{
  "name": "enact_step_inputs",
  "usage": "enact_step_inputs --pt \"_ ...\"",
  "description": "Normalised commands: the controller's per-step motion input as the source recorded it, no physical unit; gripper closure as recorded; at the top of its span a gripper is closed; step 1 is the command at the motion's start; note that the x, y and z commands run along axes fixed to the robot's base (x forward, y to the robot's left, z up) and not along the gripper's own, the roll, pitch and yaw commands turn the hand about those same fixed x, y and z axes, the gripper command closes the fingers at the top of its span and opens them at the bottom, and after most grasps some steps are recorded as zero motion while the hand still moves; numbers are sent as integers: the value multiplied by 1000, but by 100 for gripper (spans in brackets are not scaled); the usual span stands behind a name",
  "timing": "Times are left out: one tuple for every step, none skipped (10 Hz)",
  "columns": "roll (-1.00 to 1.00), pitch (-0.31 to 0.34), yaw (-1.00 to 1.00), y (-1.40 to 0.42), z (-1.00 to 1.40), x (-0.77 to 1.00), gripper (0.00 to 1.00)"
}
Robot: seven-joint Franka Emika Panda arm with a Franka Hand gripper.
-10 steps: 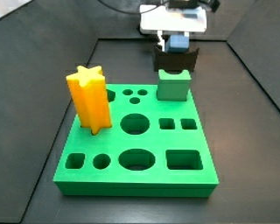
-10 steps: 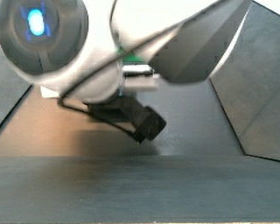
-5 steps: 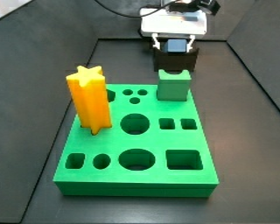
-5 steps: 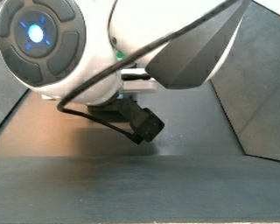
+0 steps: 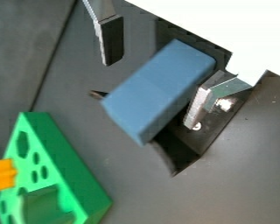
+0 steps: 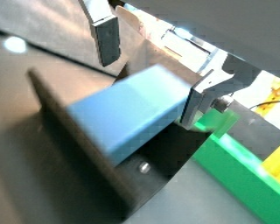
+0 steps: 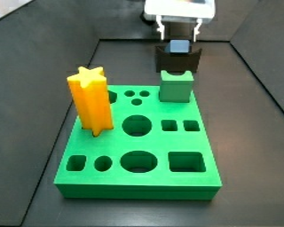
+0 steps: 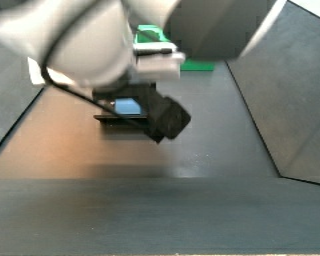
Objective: Pick up the rectangle object. Move up. Place the rectangle object on the fixture. Regrasp the rectangle object. Move to above the board. Insert the rectangle object.
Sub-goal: Regrasp the rectangle object.
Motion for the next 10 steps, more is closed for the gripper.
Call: enact_step_inputs --pt "50 89 -64 1 732 -25 0" --pt "52 68 -69 -2 484 -25 0" --pt "54 59 -66 -1 364 -26 0" --pt "1000 42 1 -933 1000 -71 0" --pt "1000 39 1 -1000 1000 -75 0" --pt "1000 26 1 -1000 964 -112 0" --pt "1000 19 0 -1000 935 -131 0" --pt "1000 12 0 -851 719 -115 0" --pt "1000 10 0 -686 508 -86 0" --pt "1000 6 1 -443 199 -54 0"
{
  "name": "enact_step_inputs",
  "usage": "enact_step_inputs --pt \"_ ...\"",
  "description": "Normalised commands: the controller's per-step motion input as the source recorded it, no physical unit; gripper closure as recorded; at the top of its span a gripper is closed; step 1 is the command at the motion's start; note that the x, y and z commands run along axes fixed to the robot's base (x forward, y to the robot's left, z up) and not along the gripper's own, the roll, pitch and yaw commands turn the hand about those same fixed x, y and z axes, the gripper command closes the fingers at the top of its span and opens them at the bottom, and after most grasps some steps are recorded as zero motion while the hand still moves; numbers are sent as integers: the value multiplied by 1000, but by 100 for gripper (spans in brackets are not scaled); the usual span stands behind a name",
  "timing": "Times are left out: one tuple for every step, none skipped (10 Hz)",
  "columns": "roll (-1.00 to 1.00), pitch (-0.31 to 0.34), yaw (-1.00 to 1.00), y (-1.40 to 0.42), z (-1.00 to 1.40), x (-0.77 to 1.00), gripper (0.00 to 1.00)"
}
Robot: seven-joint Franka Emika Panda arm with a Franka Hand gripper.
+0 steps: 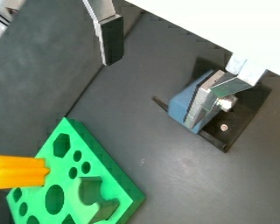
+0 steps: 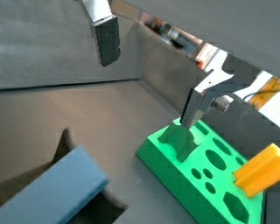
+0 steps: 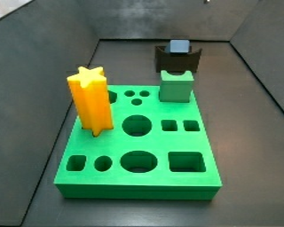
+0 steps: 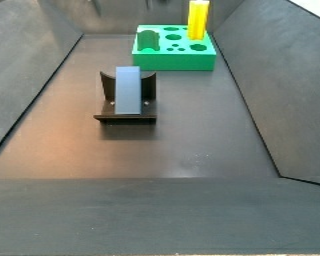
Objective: Pick up the rectangle object. Move up. Place the rectangle object on the fixture. Regrasp the rectangle object. Move to above the board. Insert the rectangle object.
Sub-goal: Regrasp the rectangle object.
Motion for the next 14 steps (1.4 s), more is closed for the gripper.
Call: enact_step_inputs --pt "1000 4 1 -323 62 -41 0" --pt "1000 1 2 -72 18 -24 0" --pt "1000 0 3 -13 47 -34 0" --pt "1000 -7 3 -40 12 -33 0" --pt "1000 -10 4 -37 6 -37 0" --pt "1000 -19 5 -27 15 -44 0" --pt "1000 -24 6 -24 9 -46 0" --pt "1000 -34 7 -22 3 -37 0" --pt "1000 -38 8 -20 5 -34 0" --pt "1000 -43 9 -20 5 -33 0" --pt "1000 -45 10 -14 6 -33 0" --pt "1000 -42 10 -20 13 -26 0" --pt "1000 -39 10 -18 14 -22 0" --pt "1000 -33 10 -20 9 -4 0"
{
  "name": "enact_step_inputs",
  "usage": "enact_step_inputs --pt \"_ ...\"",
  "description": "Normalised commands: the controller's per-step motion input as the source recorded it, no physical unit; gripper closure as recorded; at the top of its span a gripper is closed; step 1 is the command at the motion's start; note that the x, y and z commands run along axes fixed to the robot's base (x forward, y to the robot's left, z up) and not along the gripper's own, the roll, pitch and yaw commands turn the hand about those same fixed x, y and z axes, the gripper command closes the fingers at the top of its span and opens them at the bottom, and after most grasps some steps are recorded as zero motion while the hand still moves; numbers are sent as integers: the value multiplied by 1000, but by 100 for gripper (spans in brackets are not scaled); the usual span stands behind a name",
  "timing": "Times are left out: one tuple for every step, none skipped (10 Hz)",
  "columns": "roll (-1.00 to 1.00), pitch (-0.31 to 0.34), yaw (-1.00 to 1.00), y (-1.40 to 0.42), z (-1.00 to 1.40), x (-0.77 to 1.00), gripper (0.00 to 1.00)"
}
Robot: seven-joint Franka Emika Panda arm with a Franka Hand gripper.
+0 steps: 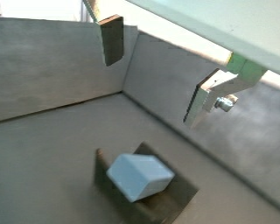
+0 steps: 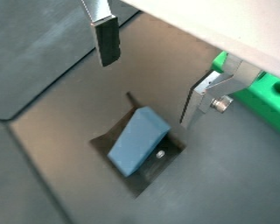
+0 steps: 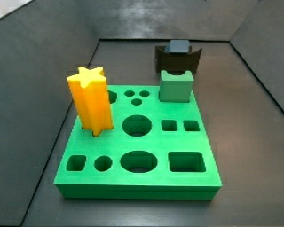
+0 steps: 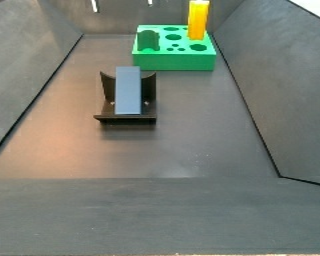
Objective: Pick up the rectangle object. Move up. Place the rectangle object on the fixture. Regrasp the rectangle object. Move to above the board. Insert the rectangle object.
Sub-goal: Regrasp the rectangle object.
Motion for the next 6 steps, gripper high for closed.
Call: enact_step_inputs --pt "1000 -27 10 -20 -4 12 0" --pt "1000 -12 11 -22 -8 24 0" --pt "1000 -5 12 -24 -7 32 0" --pt "1000 18 15 -25 -11 44 0" --pt "1000 40 20 -29 -13 57 0" --pt "1000 74 31 -31 -11 68 0"
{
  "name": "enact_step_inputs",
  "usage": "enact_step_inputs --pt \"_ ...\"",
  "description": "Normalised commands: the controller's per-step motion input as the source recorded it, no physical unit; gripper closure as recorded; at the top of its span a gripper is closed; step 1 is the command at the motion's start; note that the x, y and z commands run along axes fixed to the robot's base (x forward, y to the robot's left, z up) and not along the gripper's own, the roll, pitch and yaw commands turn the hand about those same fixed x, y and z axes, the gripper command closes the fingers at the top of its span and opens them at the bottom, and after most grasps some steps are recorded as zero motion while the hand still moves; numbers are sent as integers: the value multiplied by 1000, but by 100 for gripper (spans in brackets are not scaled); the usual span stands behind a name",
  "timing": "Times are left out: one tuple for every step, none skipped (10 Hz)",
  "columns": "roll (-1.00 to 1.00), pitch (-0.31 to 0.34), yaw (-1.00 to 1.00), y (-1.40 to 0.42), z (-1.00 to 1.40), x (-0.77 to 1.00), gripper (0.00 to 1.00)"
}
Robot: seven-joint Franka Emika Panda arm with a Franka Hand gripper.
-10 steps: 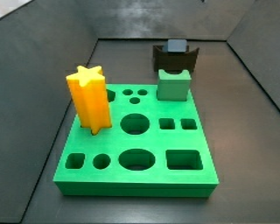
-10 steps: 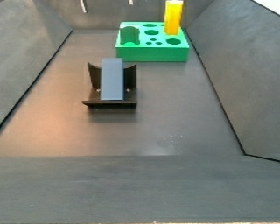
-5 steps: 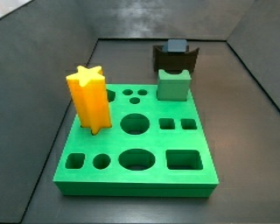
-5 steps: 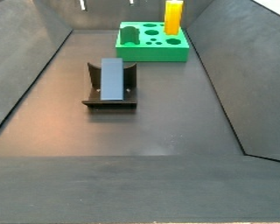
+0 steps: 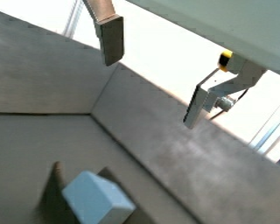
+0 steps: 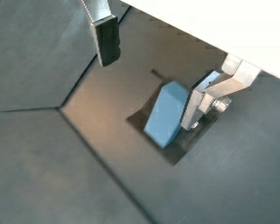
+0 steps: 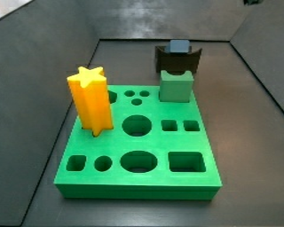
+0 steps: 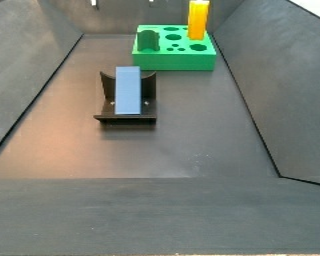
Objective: Pick up the rectangle object. Move up. Place the rectangle object on the fixture. Regrasp the rectangle object. Move to above the board. Insert the rectangle object.
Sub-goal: Regrasp the rectangle object.
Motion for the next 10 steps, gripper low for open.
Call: enact_step_inputs --pt "789 108 47 -37 -9 80 0" --pt "588 125 63 -41 -17 91 0" --pt "403 133 87 -40 -16 93 0" --pt "265 129 109 -32 -7 89 0" --pt "143 98 136 77 -1000 33 0" --pt "107 67 154 76 -1000 34 0" --pt "92 27 166 70 -1000 46 0" --pt "79 -15 157 63 -1000 56 0" --pt "69 -53 145 62 -1000 63 0" --pt "64 -98 116 57 -1000 71 0"
